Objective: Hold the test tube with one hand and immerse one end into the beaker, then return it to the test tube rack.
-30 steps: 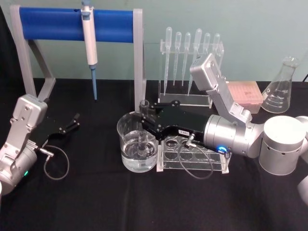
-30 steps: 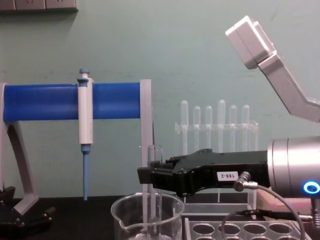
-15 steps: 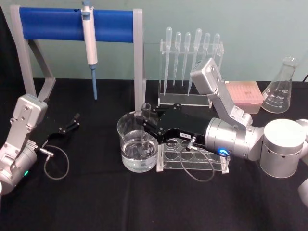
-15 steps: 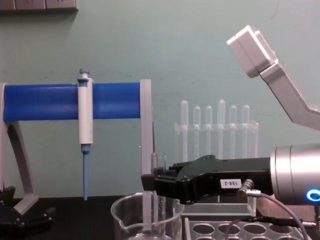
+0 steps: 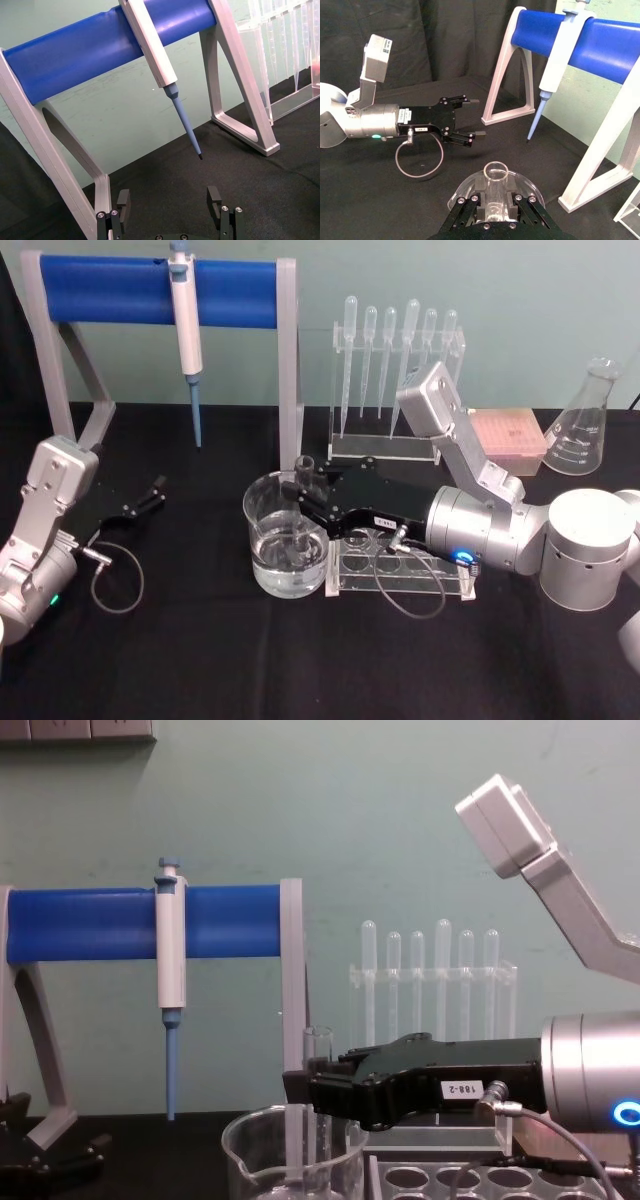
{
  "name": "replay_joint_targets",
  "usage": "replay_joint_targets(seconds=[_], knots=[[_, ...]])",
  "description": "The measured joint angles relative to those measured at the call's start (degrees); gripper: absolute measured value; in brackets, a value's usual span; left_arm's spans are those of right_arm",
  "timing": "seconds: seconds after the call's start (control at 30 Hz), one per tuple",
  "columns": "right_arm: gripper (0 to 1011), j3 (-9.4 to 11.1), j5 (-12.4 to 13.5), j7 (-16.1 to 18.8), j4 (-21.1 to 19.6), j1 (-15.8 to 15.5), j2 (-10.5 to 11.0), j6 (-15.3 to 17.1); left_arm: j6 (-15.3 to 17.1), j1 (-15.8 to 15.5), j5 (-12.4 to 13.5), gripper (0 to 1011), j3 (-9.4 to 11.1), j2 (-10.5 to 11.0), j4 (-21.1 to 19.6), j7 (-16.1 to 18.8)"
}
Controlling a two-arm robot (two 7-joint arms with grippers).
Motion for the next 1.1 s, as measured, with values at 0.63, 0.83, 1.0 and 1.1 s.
replay_joint_targets(seconds=[0.63,0.83,1.0,1.1], knots=[[227,-0.1,0.0,0.0,-0.1,0.1,0.1,0.0,0.0,0.0,0.0,1000,0.0,0.0,0.0,0.0],[227,-0.1,0.0,0.0,-0.1,0.1,0.1,0.0,0.0,0.0,0.0,1000,0.0,0.0,0.0,0.0],[227,-0.1,0.0,0.0,-0.1,0.1,0.1,0.0,0.0,0.0,0.0,1000,0.0,0.0,0.0,0.0],[227,-0.1,0.0,0.0,-0.1,0.1,0.1,0.0,0.0,0.0,0.0,1000,0.0,0.0,0.0,0.0]])
